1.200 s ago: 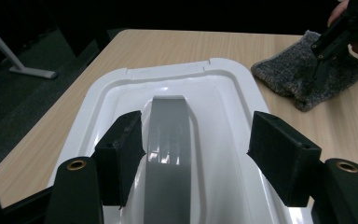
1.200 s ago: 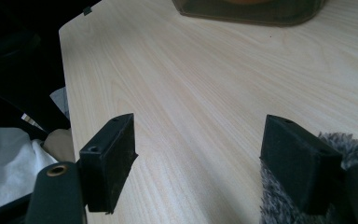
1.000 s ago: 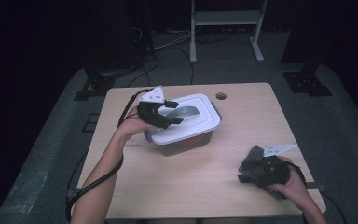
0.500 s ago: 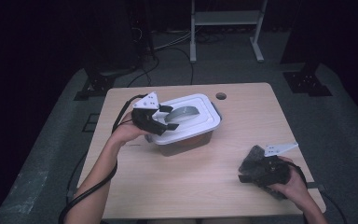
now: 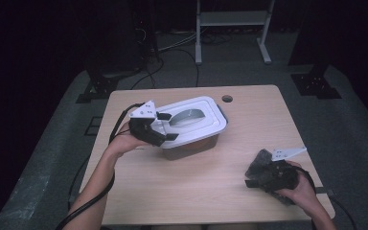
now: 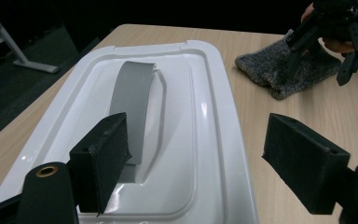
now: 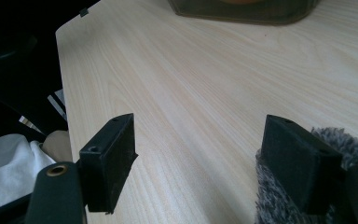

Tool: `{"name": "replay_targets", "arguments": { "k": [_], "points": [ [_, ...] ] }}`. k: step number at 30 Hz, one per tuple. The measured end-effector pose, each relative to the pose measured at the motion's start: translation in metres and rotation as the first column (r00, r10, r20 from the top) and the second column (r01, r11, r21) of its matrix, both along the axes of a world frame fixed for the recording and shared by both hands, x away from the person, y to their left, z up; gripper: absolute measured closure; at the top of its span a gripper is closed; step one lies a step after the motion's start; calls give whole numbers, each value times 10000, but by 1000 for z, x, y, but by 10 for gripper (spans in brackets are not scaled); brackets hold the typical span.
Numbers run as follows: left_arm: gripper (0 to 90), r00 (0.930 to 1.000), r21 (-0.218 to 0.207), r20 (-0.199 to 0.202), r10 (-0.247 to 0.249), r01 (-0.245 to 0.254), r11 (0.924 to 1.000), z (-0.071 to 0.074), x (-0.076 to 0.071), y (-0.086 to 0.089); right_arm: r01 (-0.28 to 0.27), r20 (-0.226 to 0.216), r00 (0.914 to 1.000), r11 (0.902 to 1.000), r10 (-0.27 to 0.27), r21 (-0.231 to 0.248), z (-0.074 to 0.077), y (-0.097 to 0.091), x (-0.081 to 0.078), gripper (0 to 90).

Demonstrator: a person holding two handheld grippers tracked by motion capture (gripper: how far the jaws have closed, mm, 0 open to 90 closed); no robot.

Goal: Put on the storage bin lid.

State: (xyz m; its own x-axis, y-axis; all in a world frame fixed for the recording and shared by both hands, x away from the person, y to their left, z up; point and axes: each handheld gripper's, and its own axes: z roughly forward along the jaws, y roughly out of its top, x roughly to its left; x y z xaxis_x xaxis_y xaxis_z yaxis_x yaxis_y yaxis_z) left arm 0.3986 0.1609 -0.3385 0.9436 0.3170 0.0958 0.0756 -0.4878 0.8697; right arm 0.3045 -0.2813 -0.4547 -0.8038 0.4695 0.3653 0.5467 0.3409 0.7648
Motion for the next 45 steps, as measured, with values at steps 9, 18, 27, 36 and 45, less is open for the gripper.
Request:
{"name": "replay_targets", "arguments": {
  "k": [9,18,27,36,45],
  "points": [
    [195,9999,-73,-48,151,-151,9999,-6,-11,10,33,-33,10000,10000,-33,-9,0,-1,0,249],
    [187,9997,-184,3,253,-253,9995,-7,-22,19,49,-28,10000,10000,-49,-30,0,-1,0,250],
    [179,9983,-318,31,579,-578,9978,-14,-33,32,66,-60,10000,10000,-66,-20,-1,0,0,249],
    [166,9969,-311,16,785,-784,9964,-20,-44,43,71,-87,9999,10000,-72,-50,-1,-1,0,250],
    [138,9960,-203,-208,867,-872,9960,-29,-55,53,116,-112,9999,9999,-116,-18,-1,-1,0,249]
  ]
}}
